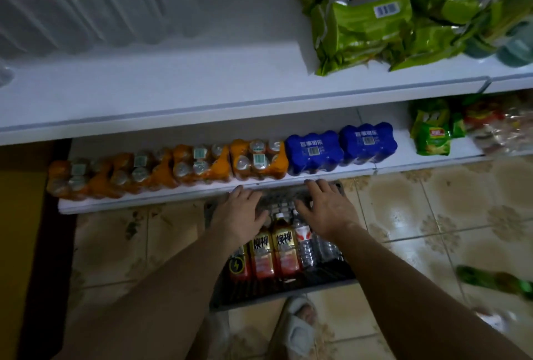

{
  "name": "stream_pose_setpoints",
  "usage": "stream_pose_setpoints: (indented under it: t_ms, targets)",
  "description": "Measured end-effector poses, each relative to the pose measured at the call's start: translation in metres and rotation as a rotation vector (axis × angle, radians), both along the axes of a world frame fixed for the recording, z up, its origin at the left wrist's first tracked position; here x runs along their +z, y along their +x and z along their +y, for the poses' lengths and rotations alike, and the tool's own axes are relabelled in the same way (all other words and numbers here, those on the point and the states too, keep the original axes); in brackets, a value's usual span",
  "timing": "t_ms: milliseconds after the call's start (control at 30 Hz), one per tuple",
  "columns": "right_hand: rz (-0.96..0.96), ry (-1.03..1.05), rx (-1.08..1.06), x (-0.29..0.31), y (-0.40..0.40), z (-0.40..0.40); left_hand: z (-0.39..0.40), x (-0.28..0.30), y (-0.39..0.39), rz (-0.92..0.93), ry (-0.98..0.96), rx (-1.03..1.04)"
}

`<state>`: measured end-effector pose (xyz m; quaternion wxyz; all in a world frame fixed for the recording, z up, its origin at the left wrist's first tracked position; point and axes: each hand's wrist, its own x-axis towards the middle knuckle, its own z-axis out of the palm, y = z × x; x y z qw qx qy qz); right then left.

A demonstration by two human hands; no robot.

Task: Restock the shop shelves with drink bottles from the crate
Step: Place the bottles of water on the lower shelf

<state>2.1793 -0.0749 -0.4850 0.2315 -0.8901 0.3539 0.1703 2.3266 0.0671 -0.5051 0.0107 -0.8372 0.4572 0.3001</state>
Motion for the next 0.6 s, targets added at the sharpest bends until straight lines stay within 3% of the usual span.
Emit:
stream_pose_setpoints:
  t_ms: [233,500,600]
  targets:
    - [0.102,0.109,-0.122,-0.062,-0.068,-0.013,-0.017,-0.055,-0.059,0.094,0.183,0.062]
    - [0.18,0.333,-0.272,-0.185,-0.095,-0.012,-0.029,-0.16,-0.095,0.165,0.19,0.106]
    - [0.187,0.316,-0.351,-0.23,-0.094,-0.006,-0.03,-0.199,-0.104,0.19,0.172,0.116]
